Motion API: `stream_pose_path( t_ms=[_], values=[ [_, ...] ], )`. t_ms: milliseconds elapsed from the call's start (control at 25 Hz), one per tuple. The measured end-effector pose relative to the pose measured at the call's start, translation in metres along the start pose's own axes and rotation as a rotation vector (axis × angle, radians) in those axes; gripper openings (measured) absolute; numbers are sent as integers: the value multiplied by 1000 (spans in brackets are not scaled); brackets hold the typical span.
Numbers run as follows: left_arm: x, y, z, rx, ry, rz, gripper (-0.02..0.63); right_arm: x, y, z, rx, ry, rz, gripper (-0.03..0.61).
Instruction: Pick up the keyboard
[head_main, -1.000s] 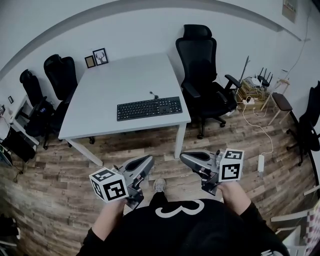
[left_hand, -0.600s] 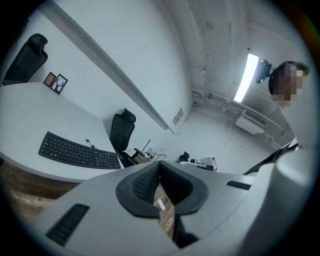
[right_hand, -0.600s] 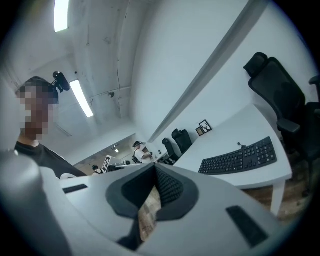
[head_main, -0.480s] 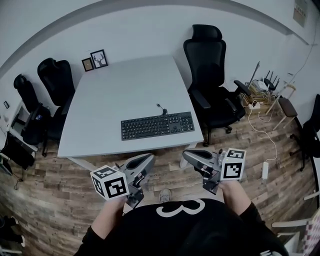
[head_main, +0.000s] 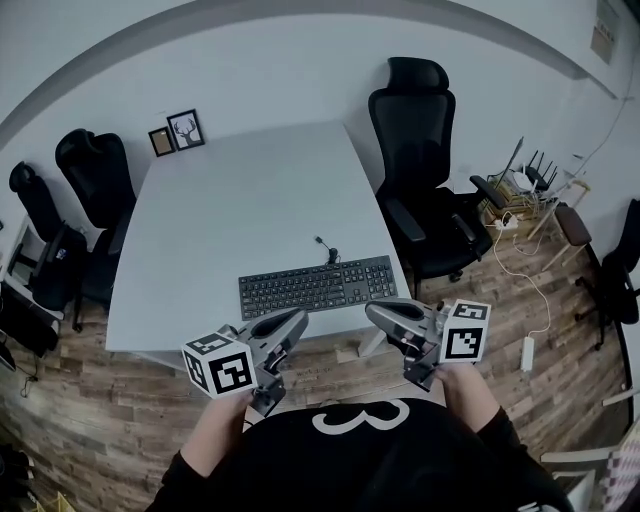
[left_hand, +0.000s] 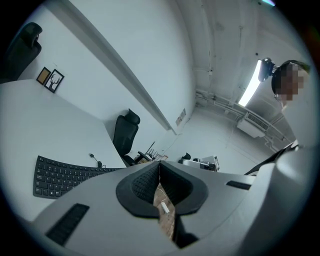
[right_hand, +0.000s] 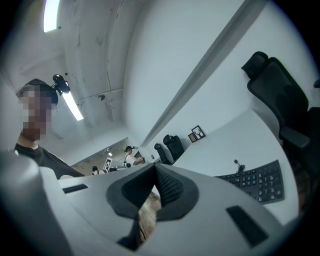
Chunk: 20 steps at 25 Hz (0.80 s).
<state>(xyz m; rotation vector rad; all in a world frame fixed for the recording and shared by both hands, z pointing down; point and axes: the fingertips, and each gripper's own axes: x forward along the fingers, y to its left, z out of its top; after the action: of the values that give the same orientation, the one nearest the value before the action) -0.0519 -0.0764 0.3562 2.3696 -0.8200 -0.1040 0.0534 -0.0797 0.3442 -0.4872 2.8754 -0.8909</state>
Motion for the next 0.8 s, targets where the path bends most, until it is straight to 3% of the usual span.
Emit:
stream_pose_path(
  t_ms=[320,800],
  values=[
    [28,35,12,-6,38,-41,14,19,-43,15,17,-4,-30,9],
    [46,88,3,-8,100,-24,15,29,-105,3,87,29,-93,11]
  ],
)
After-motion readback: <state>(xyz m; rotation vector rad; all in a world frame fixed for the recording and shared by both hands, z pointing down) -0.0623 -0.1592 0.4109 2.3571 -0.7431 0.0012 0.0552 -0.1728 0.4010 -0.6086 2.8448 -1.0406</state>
